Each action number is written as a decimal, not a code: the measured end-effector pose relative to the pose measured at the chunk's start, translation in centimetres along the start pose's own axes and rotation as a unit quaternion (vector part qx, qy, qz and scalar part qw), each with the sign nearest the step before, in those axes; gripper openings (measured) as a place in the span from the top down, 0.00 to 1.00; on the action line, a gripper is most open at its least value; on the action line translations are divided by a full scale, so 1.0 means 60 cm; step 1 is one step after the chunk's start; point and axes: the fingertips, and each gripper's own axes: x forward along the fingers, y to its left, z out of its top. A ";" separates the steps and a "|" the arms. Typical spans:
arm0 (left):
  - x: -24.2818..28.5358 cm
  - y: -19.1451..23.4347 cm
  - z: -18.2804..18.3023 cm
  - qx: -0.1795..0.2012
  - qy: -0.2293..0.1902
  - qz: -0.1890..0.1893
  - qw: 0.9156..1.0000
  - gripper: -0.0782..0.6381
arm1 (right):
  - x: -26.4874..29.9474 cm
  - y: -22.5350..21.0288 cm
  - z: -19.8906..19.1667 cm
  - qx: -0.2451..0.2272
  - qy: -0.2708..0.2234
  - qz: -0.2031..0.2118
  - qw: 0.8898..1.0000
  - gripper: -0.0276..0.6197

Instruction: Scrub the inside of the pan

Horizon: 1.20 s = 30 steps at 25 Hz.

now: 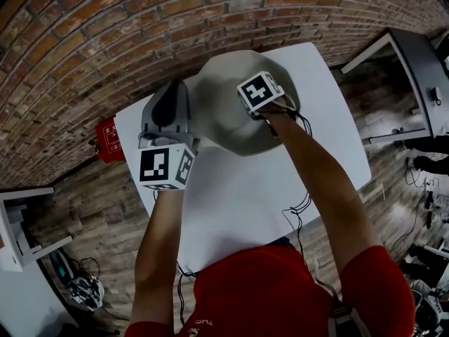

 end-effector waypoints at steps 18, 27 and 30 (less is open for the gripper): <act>-0.034 -0.006 0.015 0.012 -0.001 0.006 1.000 0.86 | -0.028 0.154 -0.016 -0.084 0.005 0.079 0.993 0.82; -0.041 -0.015 0.018 0.008 -0.003 -0.002 1.000 0.86 | -0.035 0.021 -0.064 -0.037 0.062 0.009 0.997 0.82; -0.042 -0.018 0.016 0.009 -0.001 -0.006 1.000 0.86 | -0.041 0.009 -0.074 -0.024 0.072 0.003 0.997 0.82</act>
